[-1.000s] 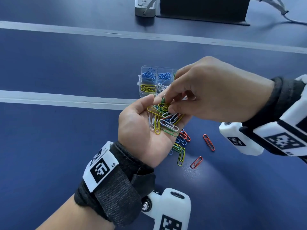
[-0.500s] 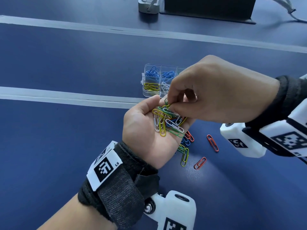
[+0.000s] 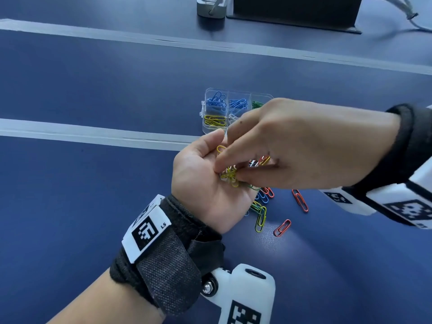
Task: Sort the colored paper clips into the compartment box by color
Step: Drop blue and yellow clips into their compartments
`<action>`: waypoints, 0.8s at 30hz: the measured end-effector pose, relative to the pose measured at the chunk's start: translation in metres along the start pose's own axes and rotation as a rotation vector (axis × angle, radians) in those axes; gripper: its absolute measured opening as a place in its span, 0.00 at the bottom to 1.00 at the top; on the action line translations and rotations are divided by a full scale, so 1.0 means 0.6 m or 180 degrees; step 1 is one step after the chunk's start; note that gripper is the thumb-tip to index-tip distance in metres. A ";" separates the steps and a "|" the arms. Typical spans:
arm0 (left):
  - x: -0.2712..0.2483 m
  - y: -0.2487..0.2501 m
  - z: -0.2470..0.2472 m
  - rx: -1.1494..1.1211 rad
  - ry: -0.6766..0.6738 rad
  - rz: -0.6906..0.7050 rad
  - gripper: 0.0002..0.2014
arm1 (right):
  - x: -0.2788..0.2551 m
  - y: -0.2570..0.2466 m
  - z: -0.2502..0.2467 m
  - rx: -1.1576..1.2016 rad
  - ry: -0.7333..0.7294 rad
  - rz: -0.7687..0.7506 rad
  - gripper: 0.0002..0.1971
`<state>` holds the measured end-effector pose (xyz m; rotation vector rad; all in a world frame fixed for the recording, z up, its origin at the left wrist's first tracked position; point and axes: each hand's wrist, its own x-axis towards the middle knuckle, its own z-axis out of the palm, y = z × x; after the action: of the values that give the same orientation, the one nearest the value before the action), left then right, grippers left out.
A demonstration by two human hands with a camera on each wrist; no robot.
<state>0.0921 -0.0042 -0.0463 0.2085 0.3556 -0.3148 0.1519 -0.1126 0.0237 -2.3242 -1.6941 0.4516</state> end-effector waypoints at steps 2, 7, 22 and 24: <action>0.001 0.000 -0.004 -0.0072 -0.0007 0.0008 0.16 | 0.002 0.008 0.004 -0.0180 0.0005 -0.0089 0.09; 0.001 0.000 -0.006 -0.0235 -0.0093 -0.0037 0.19 | 0.003 0.014 0.017 -0.0279 0.0079 -0.0152 0.09; -0.001 0.004 0.004 -0.0269 0.0213 0.0058 0.15 | 0.002 0.020 0.000 0.0090 0.0405 -0.0145 0.08; -0.002 0.006 0.006 -0.0273 0.0365 -0.0016 0.12 | 0.002 0.021 -0.003 -0.0064 0.0160 -0.0143 0.09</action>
<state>0.0936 -0.0014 -0.0423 0.1419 0.4822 -0.2925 0.1642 -0.1156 0.0206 -2.2862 -1.7315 0.3663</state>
